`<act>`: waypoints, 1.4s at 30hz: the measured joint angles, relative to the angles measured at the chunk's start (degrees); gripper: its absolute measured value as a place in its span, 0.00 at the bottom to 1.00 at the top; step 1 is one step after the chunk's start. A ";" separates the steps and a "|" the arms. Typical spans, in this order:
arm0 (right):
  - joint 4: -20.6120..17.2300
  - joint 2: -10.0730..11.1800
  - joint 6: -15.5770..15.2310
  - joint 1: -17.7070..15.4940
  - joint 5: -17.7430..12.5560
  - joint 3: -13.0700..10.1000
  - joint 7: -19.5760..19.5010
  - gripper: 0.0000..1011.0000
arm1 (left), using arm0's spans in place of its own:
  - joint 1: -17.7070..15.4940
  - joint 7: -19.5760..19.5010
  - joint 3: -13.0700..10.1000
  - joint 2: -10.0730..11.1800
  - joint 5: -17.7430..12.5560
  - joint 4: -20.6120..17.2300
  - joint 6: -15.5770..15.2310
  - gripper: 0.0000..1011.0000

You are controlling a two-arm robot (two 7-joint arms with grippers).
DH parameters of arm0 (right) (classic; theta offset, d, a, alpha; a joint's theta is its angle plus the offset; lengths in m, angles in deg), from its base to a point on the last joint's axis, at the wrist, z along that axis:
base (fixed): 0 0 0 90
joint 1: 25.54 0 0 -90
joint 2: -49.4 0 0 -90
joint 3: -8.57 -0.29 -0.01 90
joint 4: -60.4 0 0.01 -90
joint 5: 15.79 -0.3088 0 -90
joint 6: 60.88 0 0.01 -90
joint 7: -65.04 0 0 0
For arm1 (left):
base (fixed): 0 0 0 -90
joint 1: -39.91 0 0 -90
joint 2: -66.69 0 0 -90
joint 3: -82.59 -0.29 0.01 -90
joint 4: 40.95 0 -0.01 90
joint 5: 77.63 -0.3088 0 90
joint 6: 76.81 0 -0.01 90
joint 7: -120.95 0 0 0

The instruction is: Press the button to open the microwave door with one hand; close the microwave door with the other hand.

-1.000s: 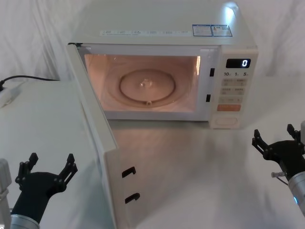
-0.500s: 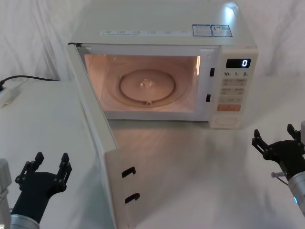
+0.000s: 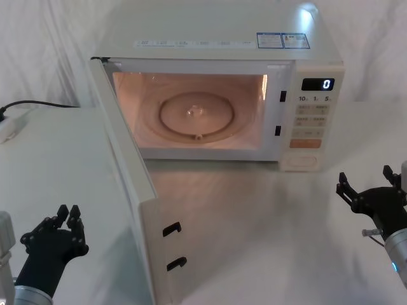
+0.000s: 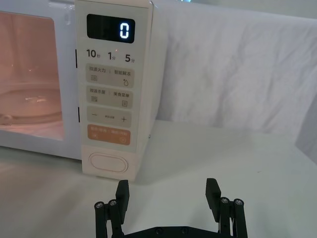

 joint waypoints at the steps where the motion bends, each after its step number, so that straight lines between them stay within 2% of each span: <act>1: 0.00 0.00 0.00 0.00 0.00 0.00 0.00 0.99 | 0.00 0.00 0.00 0.00 0.00 0.00 0.00 0.15; 2: 0.00 0.00 0.00 0.00 0.00 0.00 0.00 0.99 | 0.00 0.00 0.00 0.00 0.00 0.00 0.00 0.11; 3: 0.00 0.00 0.00 0.00 0.00 0.00 0.00 0.99 | 0.00 0.00 0.00 0.00 0.00 0.00 0.00 0.11; 4: 0.00 0.00 0.00 0.00 0.00 0.00 0.00 0.99 | 0.00 0.00 0.00 0.00 0.00 0.00 0.00 0.05; 7: 0.00 0.00 0.00 0.00 0.00 0.00 0.00 0.99 | 0.00 0.00 0.00 0.00 0.00 0.00 0.00 0.00; 17: 0.00 0.00 0.00 0.00 0.00 0.00 0.00 0.99 | 0.01 -0.29 0.23 -0.29 -0.06 0.00 -0.19 0.00; 24: 0.00 0.00 0.00 0.00 0.00 0.00 0.00 0.99 | 0.32 -2.34 1.78 -0.97 1.06 -1.33 -2.13 0.00; 30: 0.00 0.00 0.00 0.00 0.00 0.00 0.00 0.99 | 1.13 -5.86 4.04 -0.37 4.69 -4.00 -5.44 0.00; 34: 0.00 0.00 0.00 0.00 0.00 0.00 0.00 0.99 | 2.26 -8.95 5.79 1.55 8.41 -6.19 -8.00 0.00; 42: 0.00 0.00 0.00 0.00 0.00 0.00 0.00 0.99 | 3.65 -12.64 7.98 4.84 14.17 -9.47 -10.93 0.00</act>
